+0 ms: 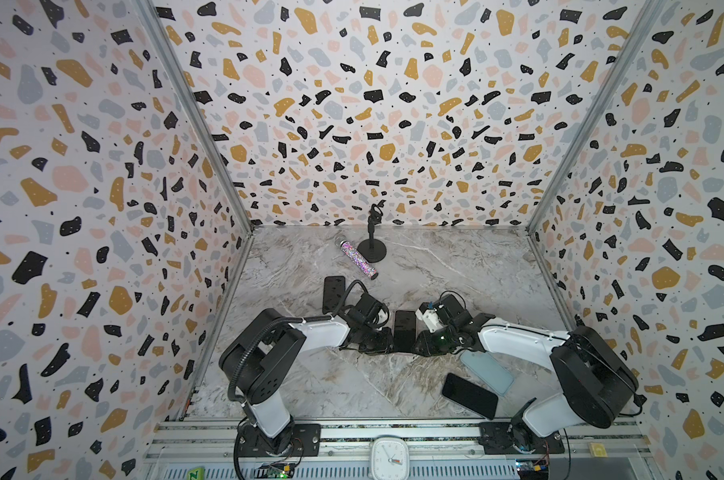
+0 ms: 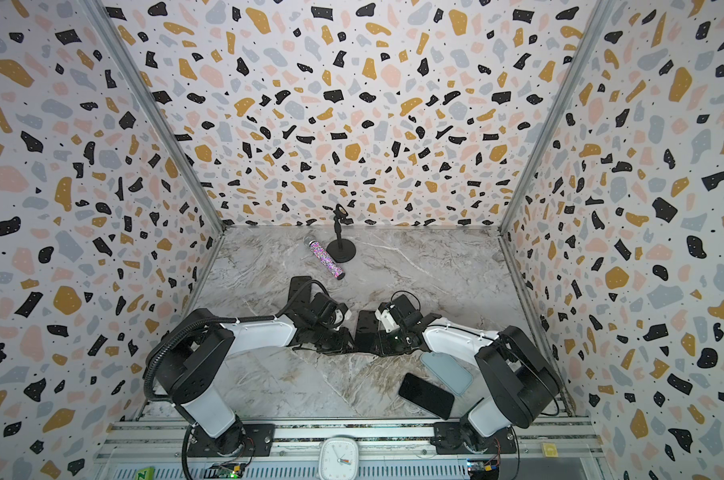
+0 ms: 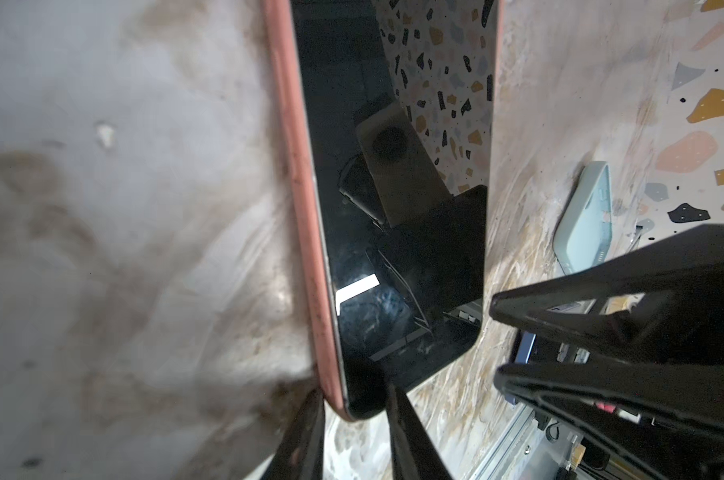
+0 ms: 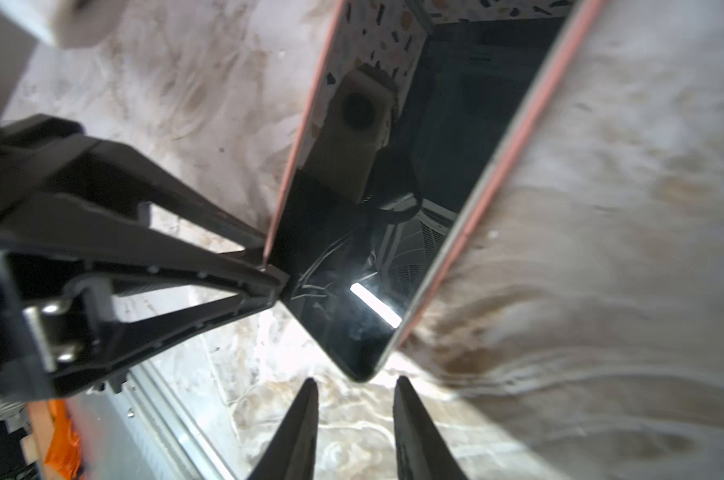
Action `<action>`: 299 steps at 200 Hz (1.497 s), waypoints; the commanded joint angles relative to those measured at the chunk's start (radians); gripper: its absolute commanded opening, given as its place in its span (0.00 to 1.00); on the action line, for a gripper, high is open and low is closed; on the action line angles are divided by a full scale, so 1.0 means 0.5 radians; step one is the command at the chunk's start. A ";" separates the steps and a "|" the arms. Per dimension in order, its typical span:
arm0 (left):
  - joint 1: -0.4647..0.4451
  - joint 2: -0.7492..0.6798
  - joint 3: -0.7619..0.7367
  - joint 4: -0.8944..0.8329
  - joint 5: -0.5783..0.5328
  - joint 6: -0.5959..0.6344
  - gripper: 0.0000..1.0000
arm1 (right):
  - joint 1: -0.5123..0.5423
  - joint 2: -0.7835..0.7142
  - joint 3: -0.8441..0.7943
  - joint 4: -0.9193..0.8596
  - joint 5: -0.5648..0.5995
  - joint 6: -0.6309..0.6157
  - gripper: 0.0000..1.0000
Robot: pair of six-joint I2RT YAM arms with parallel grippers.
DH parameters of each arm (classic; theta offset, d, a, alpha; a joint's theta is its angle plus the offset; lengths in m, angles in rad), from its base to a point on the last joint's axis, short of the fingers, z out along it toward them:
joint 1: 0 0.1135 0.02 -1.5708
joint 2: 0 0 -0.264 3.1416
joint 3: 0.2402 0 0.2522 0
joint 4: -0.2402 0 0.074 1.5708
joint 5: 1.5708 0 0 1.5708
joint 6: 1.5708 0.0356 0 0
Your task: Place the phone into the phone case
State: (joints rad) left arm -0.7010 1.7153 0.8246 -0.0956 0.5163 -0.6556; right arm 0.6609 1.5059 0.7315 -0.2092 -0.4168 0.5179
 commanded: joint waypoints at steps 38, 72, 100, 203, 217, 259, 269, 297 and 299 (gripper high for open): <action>-0.021 0.016 -0.032 0.062 0.038 -0.042 0.28 | -0.003 -0.007 0.052 -0.044 0.063 0.071 0.26; -0.022 0.021 -0.032 0.065 0.043 -0.039 0.27 | 0.002 0.014 0.077 -0.025 0.051 0.079 0.24; -0.022 0.021 -0.035 0.066 0.041 -0.042 0.27 | 0.017 0.058 0.086 0.005 0.027 0.090 0.22; -0.067 0.030 -0.063 0.169 0.047 -0.121 0.28 | 0.126 0.173 0.099 0.110 -0.048 0.141 0.15; -0.077 0.027 -0.061 0.183 0.053 -0.133 0.27 | 0.166 0.196 0.081 0.162 -0.106 0.180 0.15; -0.099 0.033 -0.063 0.213 0.060 -0.157 0.27 | 0.223 0.278 0.058 0.221 -0.164 0.216 0.13; -0.102 0.033 -0.063 0.215 0.062 -0.158 0.27 | 0.221 0.286 0.056 0.225 -0.164 0.216 0.13; -0.104 0.021 -0.072 0.215 0.057 -0.158 0.26 | 0.207 0.275 0.071 0.194 -0.141 0.208 0.12; -0.104 0.022 -0.074 0.215 0.057 -0.156 0.25 | 0.206 0.272 0.071 0.188 -0.136 0.207 0.12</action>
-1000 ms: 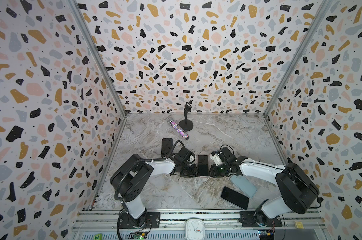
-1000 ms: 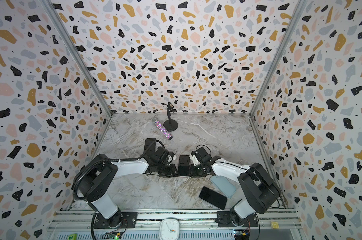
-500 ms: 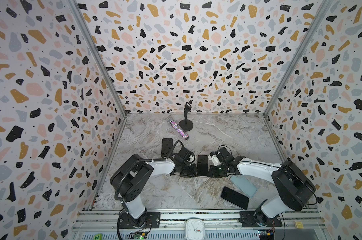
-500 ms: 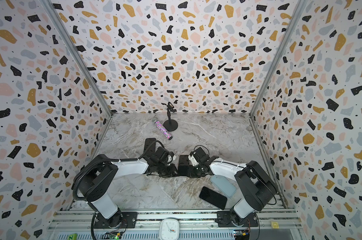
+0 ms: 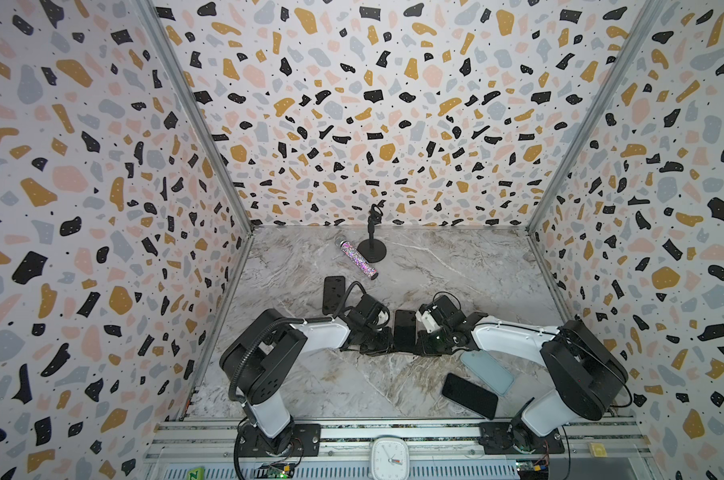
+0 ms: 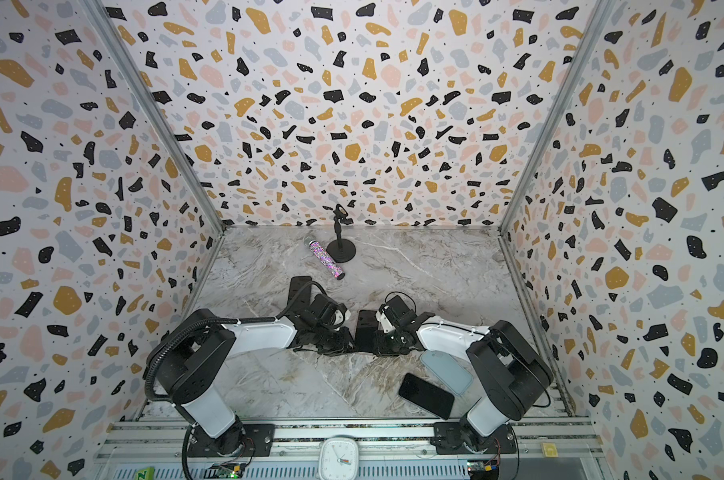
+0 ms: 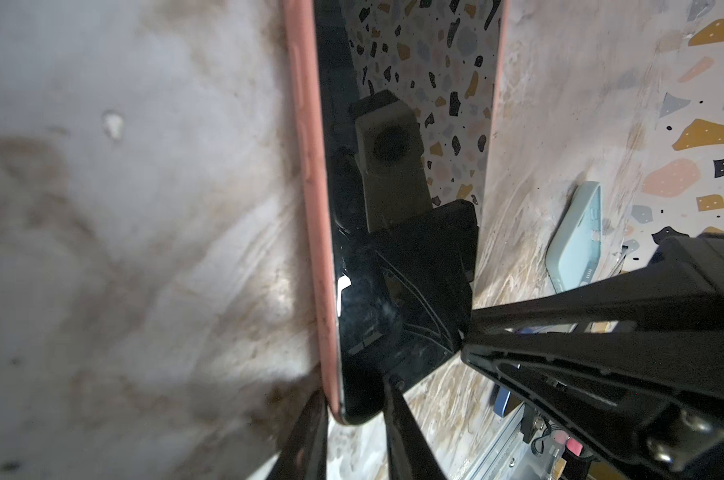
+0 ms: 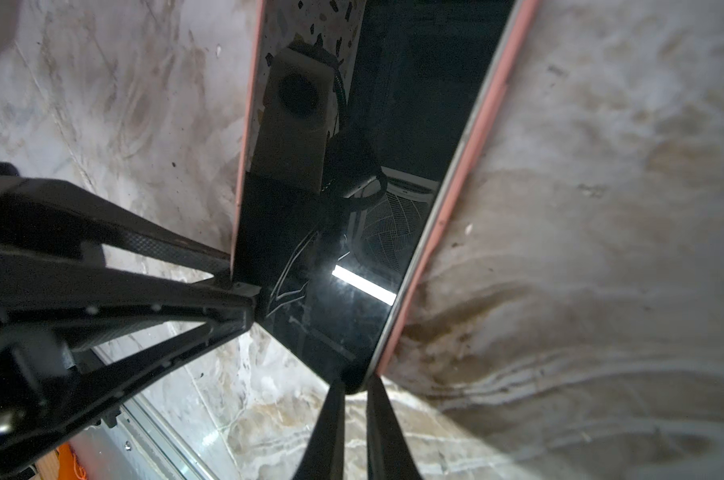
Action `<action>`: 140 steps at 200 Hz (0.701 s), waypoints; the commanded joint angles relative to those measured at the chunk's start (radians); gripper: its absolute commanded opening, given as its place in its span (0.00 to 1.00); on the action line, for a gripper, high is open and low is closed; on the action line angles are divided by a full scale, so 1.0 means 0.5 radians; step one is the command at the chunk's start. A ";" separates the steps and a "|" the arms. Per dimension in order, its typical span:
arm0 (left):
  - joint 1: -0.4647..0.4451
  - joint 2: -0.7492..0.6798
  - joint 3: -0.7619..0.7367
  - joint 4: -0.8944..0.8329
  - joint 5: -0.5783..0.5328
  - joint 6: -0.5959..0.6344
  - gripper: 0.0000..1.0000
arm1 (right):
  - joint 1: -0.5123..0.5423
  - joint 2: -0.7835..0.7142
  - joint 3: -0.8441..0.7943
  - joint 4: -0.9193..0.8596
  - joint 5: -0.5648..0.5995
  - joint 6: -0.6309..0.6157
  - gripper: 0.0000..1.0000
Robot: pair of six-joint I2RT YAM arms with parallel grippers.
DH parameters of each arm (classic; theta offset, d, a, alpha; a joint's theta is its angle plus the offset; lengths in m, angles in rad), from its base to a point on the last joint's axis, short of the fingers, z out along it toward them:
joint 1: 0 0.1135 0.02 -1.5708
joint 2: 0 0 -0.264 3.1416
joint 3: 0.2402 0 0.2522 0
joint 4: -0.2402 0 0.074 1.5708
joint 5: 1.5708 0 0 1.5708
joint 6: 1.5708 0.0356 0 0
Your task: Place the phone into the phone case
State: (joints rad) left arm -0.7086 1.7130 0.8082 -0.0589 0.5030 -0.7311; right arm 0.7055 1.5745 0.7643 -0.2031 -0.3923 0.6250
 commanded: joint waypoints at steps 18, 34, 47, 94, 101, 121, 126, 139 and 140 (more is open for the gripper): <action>-0.087 0.003 -0.037 0.095 0.061 0.016 0.25 | 0.096 0.081 0.044 0.079 -0.122 -0.041 0.12; -0.083 -0.038 -0.008 -0.028 0.000 0.069 0.25 | 0.078 -0.008 0.087 -0.028 -0.013 -0.077 0.14; -0.083 -0.074 0.029 -0.144 -0.060 0.115 0.25 | 0.053 -0.077 0.091 -0.062 0.025 -0.087 0.21; -0.083 -0.078 0.117 -0.289 -0.107 0.165 0.32 | 0.018 -0.071 0.039 -0.017 -0.012 -0.069 0.28; -0.082 -0.076 0.120 -0.289 -0.106 0.164 0.33 | 0.019 -0.068 0.036 -0.007 -0.025 -0.066 0.29; -0.080 -0.060 0.129 -0.284 -0.107 0.161 0.34 | 0.019 -0.072 0.033 -0.016 -0.020 -0.067 0.34; -0.080 -0.059 0.132 -0.283 -0.107 0.161 0.35 | 0.017 -0.072 0.037 -0.022 -0.013 -0.068 0.36; -0.080 -0.053 0.132 -0.275 -0.110 0.158 0.36 | 0.010 -0.072 0.043 -0.044 0.007 -0.081 0.41; -0.080 -0.052 0.132 -0.275 -0.110 0.158 0.36 | 0.010 -0.072 0.043 -0.047 0.008 -0.083 0.41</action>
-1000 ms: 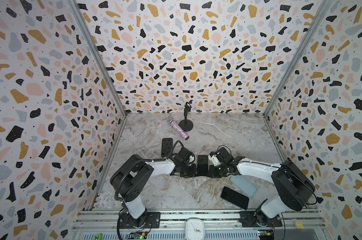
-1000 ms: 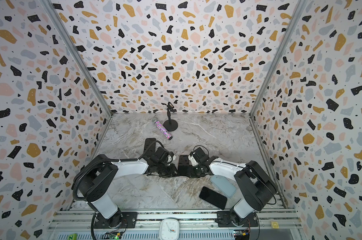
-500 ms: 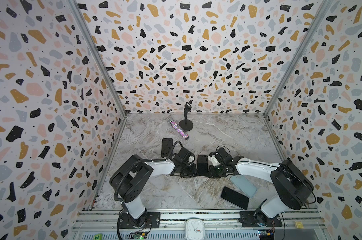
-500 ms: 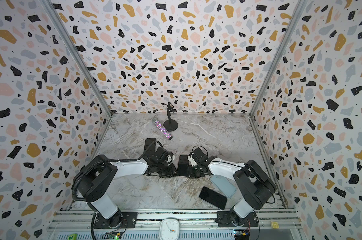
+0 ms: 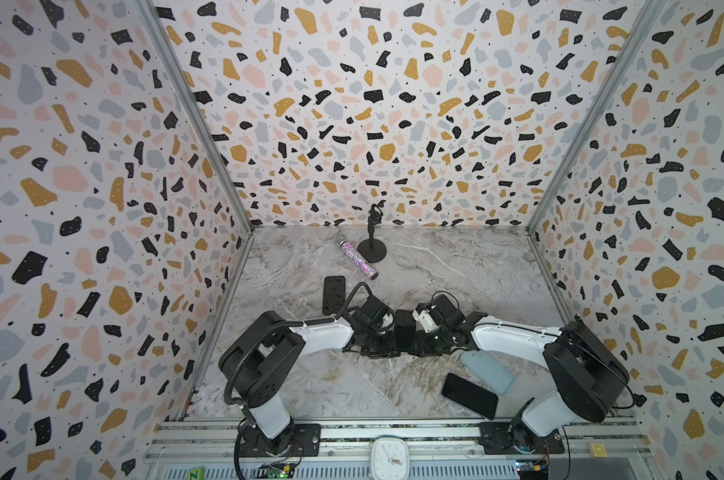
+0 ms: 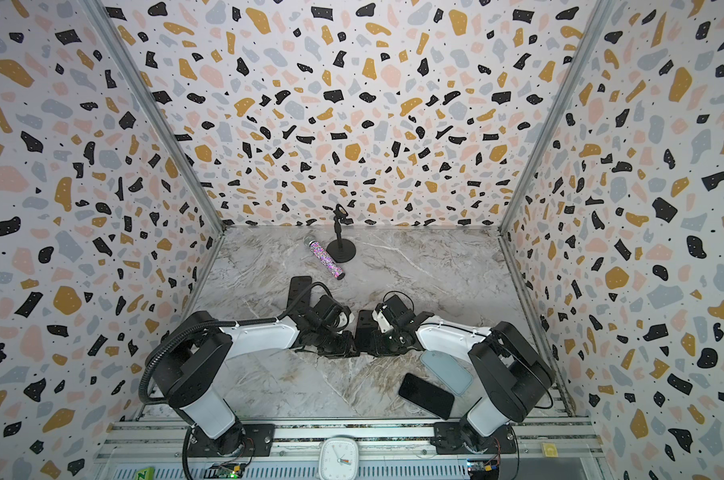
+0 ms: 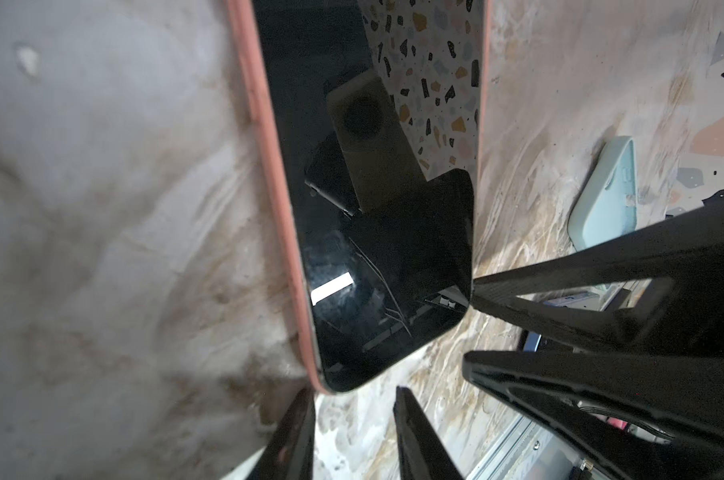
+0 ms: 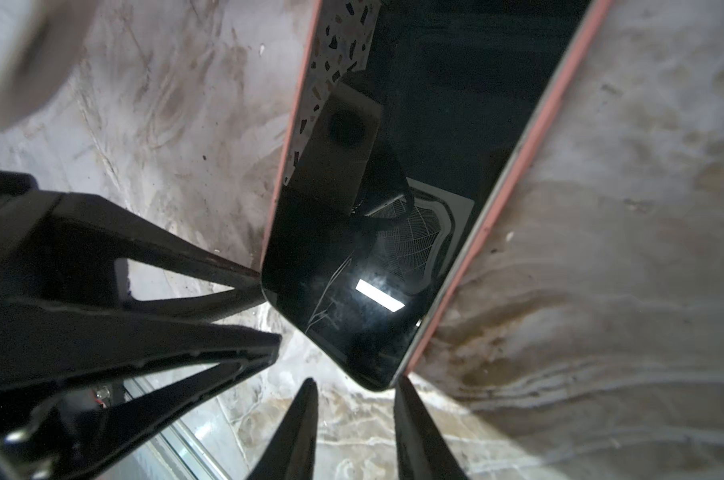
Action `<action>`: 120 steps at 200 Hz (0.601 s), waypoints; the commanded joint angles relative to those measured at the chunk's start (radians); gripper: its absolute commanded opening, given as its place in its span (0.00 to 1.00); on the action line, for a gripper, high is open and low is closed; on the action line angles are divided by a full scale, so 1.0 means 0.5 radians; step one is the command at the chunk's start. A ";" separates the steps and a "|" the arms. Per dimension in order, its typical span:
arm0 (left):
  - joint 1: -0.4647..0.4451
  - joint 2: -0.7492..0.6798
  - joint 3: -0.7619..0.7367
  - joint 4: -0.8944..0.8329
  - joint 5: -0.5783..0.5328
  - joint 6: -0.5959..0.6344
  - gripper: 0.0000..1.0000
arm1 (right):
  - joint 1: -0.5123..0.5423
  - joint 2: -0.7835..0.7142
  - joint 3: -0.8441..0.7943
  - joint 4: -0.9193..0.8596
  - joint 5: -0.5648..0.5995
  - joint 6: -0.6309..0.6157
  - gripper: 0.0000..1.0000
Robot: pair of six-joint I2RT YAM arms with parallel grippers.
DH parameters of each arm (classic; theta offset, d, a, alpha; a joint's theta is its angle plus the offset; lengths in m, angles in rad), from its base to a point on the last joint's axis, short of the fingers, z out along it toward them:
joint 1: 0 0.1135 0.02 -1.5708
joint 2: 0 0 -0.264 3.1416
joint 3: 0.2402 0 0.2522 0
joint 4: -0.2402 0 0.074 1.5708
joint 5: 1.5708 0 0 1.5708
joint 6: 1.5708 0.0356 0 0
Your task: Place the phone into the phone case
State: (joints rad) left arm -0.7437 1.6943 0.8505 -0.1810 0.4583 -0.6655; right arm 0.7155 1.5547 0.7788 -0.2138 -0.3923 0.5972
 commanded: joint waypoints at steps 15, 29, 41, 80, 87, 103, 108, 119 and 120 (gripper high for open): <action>-0.001 -0.015 0.043 -0.031 -0.025 0.027 0.36 | -0.021 -0.033 0.013 -0.037 0.023 -0.031 0.45; 0.003 -0.023 0.044 -0.055 -0.063 0.044 0.37 | -0.029 -0.035 -0.001 -0.032 0.031 -0.030 0.49; 0.002 -0.023 0.053 -0.078 -0.086 0.066 0.38 | -0.029 -0.035 -0.021 0.001 0.028 -0.019 0.51; 0.003 0.044 0.085 -0.049 -0.089 0.059 0.40 | -0.018 0.023 -0.045 0.102 -0.010 0.020 0.52; 0.003 0.052 0.085 -0.037 -0.084 0.053 0.40 | -0.014 0.037 -0.043 0.109 -0.010 0.021 0.51; 0.002 0.063 0.081 -0.028 -0.085 0.052 0.40 | -0.004 0.065 -0.039 0.114 -0.019 0.021 0.49; 0.003 0.068 0.079 -0.026 -0.082 0.052 0.40 | -0.001 0.073 -0.039 0.120 -0.023 0.021 0.48; 0.002 0.074 0.075 -0.017 -0.077 0.048 0.40 | 0.002 0.085 -0.039 0.129 -0.031 0.021 0.45; 0.002 0.075 0.075 -0.016 -0.078 0.047 0.40 | 0.003 0.088 -0.040 0.131 -0.033 0.021 0.45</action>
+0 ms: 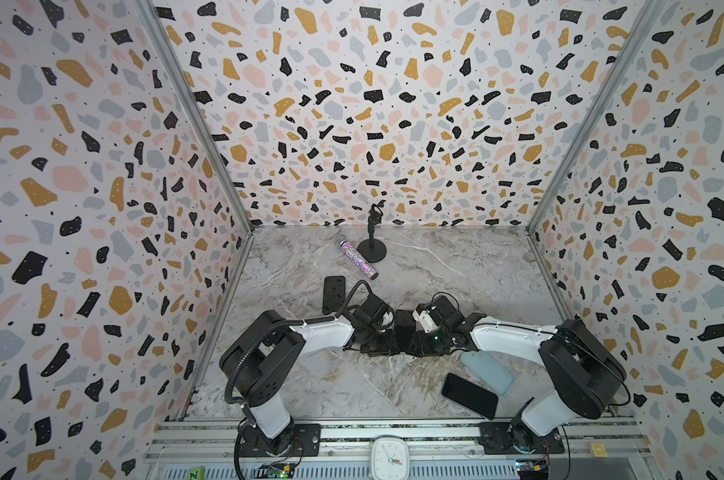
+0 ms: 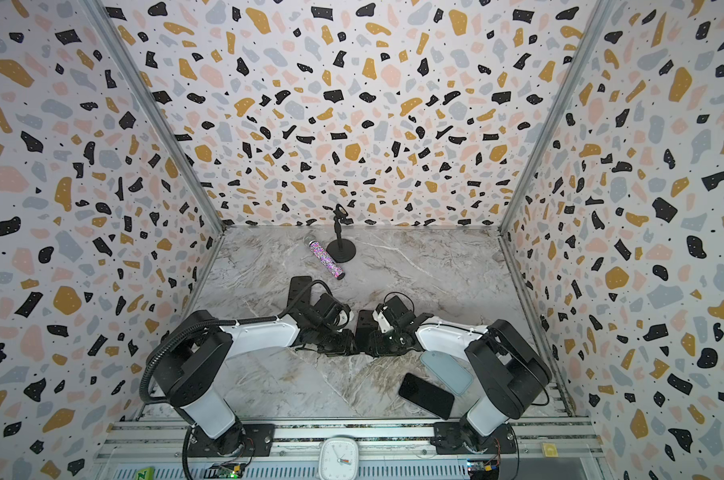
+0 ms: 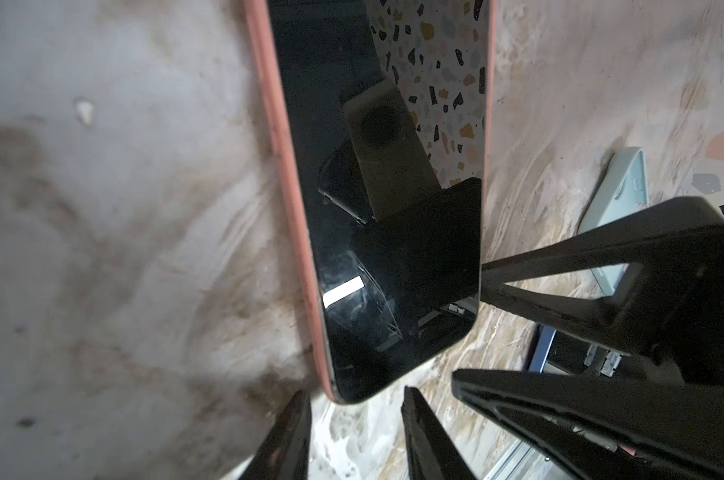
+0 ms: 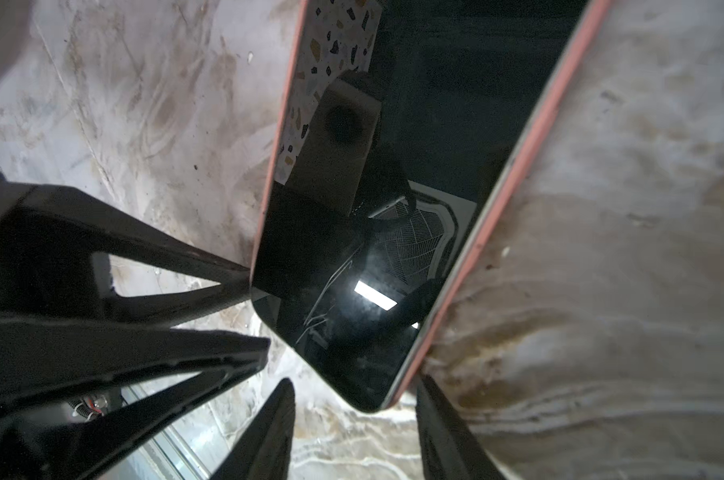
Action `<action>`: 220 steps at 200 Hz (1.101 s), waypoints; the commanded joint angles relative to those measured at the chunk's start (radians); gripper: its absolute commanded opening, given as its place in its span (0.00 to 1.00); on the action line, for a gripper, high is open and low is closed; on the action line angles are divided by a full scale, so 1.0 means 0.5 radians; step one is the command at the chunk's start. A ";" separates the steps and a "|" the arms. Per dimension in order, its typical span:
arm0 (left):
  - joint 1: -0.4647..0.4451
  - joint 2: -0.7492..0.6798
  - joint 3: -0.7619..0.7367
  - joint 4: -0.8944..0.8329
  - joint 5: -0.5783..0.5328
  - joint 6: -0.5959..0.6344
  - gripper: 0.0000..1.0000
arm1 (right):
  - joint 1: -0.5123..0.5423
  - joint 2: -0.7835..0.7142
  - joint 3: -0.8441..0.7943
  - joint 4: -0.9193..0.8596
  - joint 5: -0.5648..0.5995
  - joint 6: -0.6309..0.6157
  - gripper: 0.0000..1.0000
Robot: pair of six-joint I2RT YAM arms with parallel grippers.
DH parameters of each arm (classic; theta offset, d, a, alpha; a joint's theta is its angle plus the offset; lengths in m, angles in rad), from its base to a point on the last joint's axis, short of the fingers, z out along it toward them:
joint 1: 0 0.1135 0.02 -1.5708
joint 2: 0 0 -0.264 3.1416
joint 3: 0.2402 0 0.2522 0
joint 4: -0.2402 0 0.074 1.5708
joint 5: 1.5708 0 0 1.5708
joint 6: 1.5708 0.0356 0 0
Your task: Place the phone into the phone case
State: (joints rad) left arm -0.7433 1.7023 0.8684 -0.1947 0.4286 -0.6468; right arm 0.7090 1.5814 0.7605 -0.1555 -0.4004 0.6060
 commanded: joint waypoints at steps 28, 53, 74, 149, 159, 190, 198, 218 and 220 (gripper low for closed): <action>-0.001 0.085 0.022 0.065 0.011 -0.019 0.36 | 0.015 0.061 -0.004 0.029 -0.033 0.000 0.39; -0.002 0.103 0.021 0.082 0.026 -0.023 0.30 | 0.015 0.077 0.000 0.038 -0.039 0.000 0.35; -0.003 0.111 0.021 0.089 0.037 -0.025 0.26 | 0.017 0.089 0.006 0.043 -0.051 -0.003 0.32; -0.007 0.123 0.030 0.098 0.057 -0.023 0.17 | 0.016 0.120 0.007 0.063 -0.062 -0.012 0.21; -0.007 0.124 0.030 0.102 0.060 -0.023 0.16 | 0.016 0.120 0.004 0.066 -0.061 -0.010 0.19; -0.007 0.120 0.025 0.107 0.059 -0.026 0.13 | 0.015 0.116 -0.002 0.069 -0.063 -0.006 0.11; -0.007 0.118 0.022 0.110 0.057 -0.031 0.13 | 0.015 0.111 -0.005 0.070 -0.061 -0.003 0.08; -0.007 0.112 0.015 0.114 0.056 -0.035 0.13 | 0.015 0.111 -0.008 0.067 -0.055 0.000 0.06; -0.007 0.111 0.014 0.117 0.056 -0.035 0.13 | 0.015 0.111 -0.008 0.067 -0.054 0.000 0.06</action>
State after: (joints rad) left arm -0.7280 1.7180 0.8688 -0.1974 0.4400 -0.6708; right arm 0.6865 1.5974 0.7609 -0.1635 -0.3973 0.6266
